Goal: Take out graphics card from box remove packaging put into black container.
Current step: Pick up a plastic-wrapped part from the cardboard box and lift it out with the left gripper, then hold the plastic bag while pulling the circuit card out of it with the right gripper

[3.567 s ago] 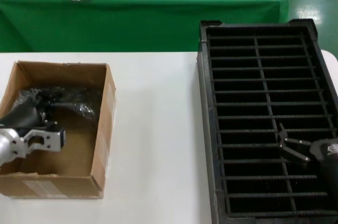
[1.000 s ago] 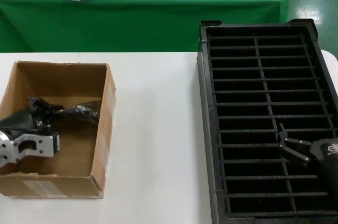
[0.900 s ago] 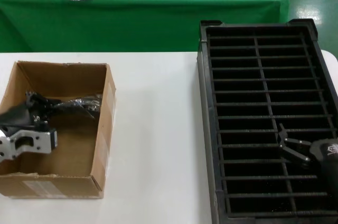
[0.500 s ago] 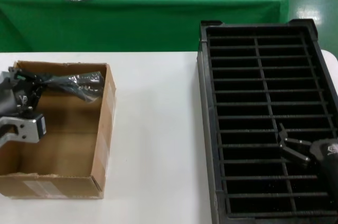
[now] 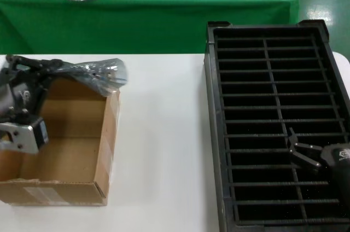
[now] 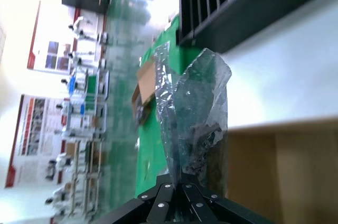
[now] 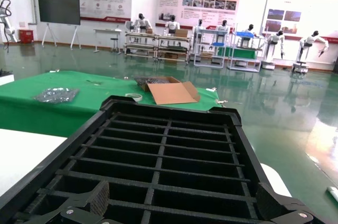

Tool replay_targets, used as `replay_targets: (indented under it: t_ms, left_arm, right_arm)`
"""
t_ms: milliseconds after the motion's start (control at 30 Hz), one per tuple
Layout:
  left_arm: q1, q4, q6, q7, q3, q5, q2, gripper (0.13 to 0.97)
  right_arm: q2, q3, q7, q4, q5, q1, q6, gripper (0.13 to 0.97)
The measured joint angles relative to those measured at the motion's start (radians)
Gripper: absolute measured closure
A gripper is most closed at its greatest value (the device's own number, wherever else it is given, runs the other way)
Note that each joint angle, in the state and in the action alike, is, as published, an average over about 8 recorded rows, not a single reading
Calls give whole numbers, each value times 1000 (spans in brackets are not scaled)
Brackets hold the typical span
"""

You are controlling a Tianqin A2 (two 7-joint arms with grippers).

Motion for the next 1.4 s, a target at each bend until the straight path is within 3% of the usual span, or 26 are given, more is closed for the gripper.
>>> replay_targets:
  t_ms: [333, 667, 1067, 1400]
  left_arm:
    - [60, -96, 43, -19, 65, -113, -6, 957]
    - [75, -92, 36, -18, 126, -164, 22, 957]
    - [82, -94, 34, -27, 135, -182, 30, 957]
    - [82, -94, 34, -27, 135, -182, 30, 957]
  right_arm:
    - [0, 0, 0, 0, 0, 0, 0, 129]
    - [0, 0, 0, 0, 0, 0, 0, 129]
    - [-28, 13, -73, 18, -2, 22, -87, 129]
    - [-26, -93, -142, 73, -8, 78, -241, 129]
